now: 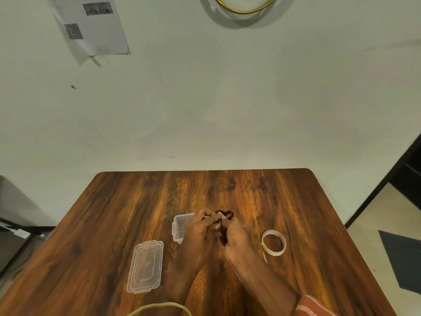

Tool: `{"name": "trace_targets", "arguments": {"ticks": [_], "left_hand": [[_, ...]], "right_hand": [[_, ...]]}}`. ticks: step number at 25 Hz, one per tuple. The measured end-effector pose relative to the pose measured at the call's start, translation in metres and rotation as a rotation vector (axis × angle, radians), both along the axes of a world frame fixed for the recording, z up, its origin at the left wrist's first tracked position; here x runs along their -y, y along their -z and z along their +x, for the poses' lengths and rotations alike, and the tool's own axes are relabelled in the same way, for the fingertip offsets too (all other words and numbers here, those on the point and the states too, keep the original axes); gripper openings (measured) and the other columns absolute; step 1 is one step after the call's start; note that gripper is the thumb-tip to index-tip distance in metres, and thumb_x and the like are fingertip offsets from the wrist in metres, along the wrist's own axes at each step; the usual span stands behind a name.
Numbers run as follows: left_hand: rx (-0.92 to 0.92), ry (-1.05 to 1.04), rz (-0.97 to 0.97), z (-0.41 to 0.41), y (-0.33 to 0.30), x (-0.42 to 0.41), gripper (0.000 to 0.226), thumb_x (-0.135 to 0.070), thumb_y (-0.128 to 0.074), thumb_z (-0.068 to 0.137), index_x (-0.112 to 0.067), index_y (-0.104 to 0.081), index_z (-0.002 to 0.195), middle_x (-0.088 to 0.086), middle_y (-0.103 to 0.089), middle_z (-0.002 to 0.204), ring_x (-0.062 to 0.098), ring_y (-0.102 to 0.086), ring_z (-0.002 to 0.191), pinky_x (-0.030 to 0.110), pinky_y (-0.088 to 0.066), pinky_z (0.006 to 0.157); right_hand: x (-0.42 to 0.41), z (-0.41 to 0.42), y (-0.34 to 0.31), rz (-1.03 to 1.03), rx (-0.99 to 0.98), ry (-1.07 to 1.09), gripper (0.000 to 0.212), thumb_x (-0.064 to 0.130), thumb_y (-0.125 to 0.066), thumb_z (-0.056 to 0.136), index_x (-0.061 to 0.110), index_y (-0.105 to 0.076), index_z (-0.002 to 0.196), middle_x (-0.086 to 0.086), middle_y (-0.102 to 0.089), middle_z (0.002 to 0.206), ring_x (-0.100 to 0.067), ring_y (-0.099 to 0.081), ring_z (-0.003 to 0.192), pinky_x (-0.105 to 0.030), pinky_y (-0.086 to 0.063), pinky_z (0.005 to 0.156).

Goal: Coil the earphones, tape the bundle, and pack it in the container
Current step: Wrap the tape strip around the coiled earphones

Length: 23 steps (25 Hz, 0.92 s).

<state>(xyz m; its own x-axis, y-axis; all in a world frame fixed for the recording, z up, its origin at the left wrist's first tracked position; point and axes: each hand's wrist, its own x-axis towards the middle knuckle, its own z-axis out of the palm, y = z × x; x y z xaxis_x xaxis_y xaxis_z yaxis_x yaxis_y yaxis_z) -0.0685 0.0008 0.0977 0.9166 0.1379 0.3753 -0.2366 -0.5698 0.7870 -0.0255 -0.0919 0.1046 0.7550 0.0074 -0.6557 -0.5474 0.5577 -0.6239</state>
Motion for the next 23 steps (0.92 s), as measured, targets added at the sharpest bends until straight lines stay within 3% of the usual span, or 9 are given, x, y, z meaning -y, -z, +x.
{"name": "trace_targets", "arguments": {"ticks": [4, 8, 10, 13, 16, 18, 19, 21, 23], "left_hand": [[0.056, -0.116, 0.098, -0.001, 0.001, 0.000, 0.025, 0.001, -0.068, 0.085, -0.015, -0.076, 0.103, -0.025, -0.057, 0.088, -0.012, -0.057, 0.091, 0.000, -0.039, 0.074], [-0.002, -0.244, 0.019, 0.004, 0.006, -0.003, 0.023, -0.005, -0.075, 0.081, -0.016, -0.077, 0.101, -0.029, -0.060, 0.083, -0.021, -0.057, 0.089, -0.003, -0.040, 0.072], [-0.022, -0.287, 0.024, 0.007, 0.009, -0.008, 0.020, -0.007, -0.075, 0.082, -0.017, -0.078, 0.099, -0.030, -0.060, 0.079, -0.020, -0.059, 0.084, -0.003, -0.040, 0.068], [-0.100, -0.293, -0.002, 0.011, 0.009, -0.021, 0.009, -0.018, -0.072, 0.087, -0.024, -0.078, 0.088, -0.022, -0.068, 0.073, -0.011, -0.064, 0.073, 0.003, -0.045, 0.060], [-0.295, -0.307, -0.245, 0.022, 0.006, -0.046, 0.015, -0.021, -0.070, 0.087, -0.024, -0.075, 0.073, -0.006, -0.074, 0.068, 0.006, -0.070, 0.063, 0.030, -0.060, 0.065], [-0.368, -0.205, -0.481, 0.030, 0.004, -0.067, 0.017, -0.012, -0.070, 0.087, -0.014, -0.075, 0.071, 0.005, -0.074, 0.066, 0.018, -0.068, 0.057, 0.043, -0.062, 0.072], [-0.392, -0.120, -0.588, 0.034, 0.003, -0.076, 0.018, -0.009, -0.068, 0.088, -0.011, -0.075, 0.071, 0.008, -0.071, 0.065, 0.019, -0.064, 0.055, 0.043, -0.063, 0.073], [-0.438, 0.034, -0.785, 0.043, 0.007, -0.093, 0.020, -0.007, -0.064, 0.091, -0.006, -0.074, 0.074, 0.010, -0.066, 0.064, 0.017, -0.058, 0.054, 0.037, -0.061, 0.069], [-0.486, 0.087, -0.930, 0.056, 0.015, -0.105, 0.020, -0.004, -0.059, 0.093, -0.001, -0.072, 0.078, 0.011, -0.061, 0.063, 0.018, -0.057, 0.053, 0.036, -0.059, 0.065]], "right_hand": [[-0.003, 0.006, 0.002, -0.021, -0.019, -0.077, 0.010, -0.009, -0.063, 0.085, -0.010, -0.068, 0.093, -0.022, -0.067, 0.089, -0.027, -0.060, 0.075, -0.031, -0.051, 0.056], [-0.009, 0.011, 0.004, -0.070, 0.006, -0.157, 0.017, -0.002, -0.069, 0.083, -0.003, -0.072, 0.100, -0.023, -0.071, 0.110, -0.039, -0.065, 0.108, -0.049, -0.050, 0.095], [-0.013, 0.011, 0.006, -0.071, 0.010, -0.179, 0.027, 0.001, -0.073, 0.078, -0.004, -0.072, 0.105, -0.021, -0.073, 0.108, -0.040, -0.063, 0.116, -0.049, -0.050, 0.092], [-0.014, 0.016, 0.008, -0.147, 0.081, -0.238, 0.025, 0.008, -0.076, 0.077, 0.003, -0.073, 0.102, -0.016, -0.077, 0.101, -0.032, -0.071, 0.095, -0.039, -0.051, 0.073], [-0.007, 0.027, 0.017, -0.341, 0.303, -0.267, 0.010, 0.014, -0.065, 0.085, 0.009, -0.070, 0.091, -0.012, -0.076, 0.084, -0.020, -0.065, 0.068, -0.026, -0.048, 0.053], [-0.004, 0.040, 0.024, -0.547, 0.474, -0.340, 0.014, 0.019, -0.061, 0.090, 0.016, -0.070, 0.099, -0.003, -0.072, 0.092, -0.016, -0.064, 0.076, -0.018, -0.047, 0.054], [-0.004, 0.047, 0.028, -0.532, 0.540, -0.417, 0.022, 0.024, -0.060, 0.091, 0.019, -0.067, 0.112, 0.001, -0.069, 0.103, -0.014, -0.064, 0.087, -0.018, -0.048, 0.061], [-0.010, 0.060, 0.032, -0.207, 0.485, -0.625, 0.047, 0.034, -0.061, 0.086, 0.017, -0.057, 0.130, -0.002, -0.065, 0.117, -0.017, -0.063, 0.103, -0.027, -0.049, 0.074], [-0.016, 0.072, 0.040, 0.010, 0.357, -0.758, 0.050, 0.029, -0.061, 0.089, 0.007, -0.056, 0.133, -0.012, -0.065, 0.115, -0.027, -0.060, 0.106, -0.035, -0.050, 0.077]]}}
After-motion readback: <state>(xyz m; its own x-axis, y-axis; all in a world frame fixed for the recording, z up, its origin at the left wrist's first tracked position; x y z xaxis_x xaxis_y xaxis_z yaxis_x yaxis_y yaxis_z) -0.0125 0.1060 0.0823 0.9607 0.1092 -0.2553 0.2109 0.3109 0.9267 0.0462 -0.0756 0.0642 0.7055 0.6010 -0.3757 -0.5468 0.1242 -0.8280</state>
